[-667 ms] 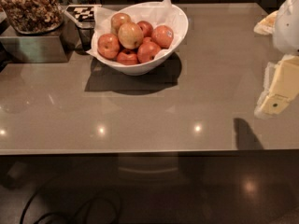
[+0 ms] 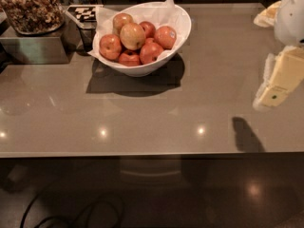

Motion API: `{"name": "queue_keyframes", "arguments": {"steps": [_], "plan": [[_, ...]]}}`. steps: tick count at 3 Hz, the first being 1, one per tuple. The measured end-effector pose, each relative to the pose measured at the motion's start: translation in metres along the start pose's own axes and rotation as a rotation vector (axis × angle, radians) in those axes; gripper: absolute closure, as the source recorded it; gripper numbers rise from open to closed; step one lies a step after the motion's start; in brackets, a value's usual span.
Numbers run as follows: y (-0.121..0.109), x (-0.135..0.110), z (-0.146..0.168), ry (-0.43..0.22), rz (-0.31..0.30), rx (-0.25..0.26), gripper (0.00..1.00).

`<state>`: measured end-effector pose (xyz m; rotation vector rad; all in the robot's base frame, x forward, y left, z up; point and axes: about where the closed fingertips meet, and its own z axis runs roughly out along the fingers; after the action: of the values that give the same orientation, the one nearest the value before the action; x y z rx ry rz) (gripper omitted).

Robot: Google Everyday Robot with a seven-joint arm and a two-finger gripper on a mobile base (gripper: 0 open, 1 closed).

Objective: Pick apple from white bowl

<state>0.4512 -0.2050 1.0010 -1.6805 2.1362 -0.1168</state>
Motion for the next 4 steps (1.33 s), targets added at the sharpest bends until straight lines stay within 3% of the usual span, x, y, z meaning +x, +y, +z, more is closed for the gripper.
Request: {"name": "queue_keyframes", "arguments": {"steps": [1, 2, 3, 4], "plan": [[-0.036, -0.041, 0.005, -0.123, -0.068, -0.002, 0.0], [-0.082, -0.091, 0.027, -0.267, -0.104, -0.048, 0.0], [-0.102, -0.101, 0.016, -0.31, -0.105, -0.006, 0.0], [-0.099, -0.098, 0.019, -0.333, -0.077, 0.008, 0.0]]}}
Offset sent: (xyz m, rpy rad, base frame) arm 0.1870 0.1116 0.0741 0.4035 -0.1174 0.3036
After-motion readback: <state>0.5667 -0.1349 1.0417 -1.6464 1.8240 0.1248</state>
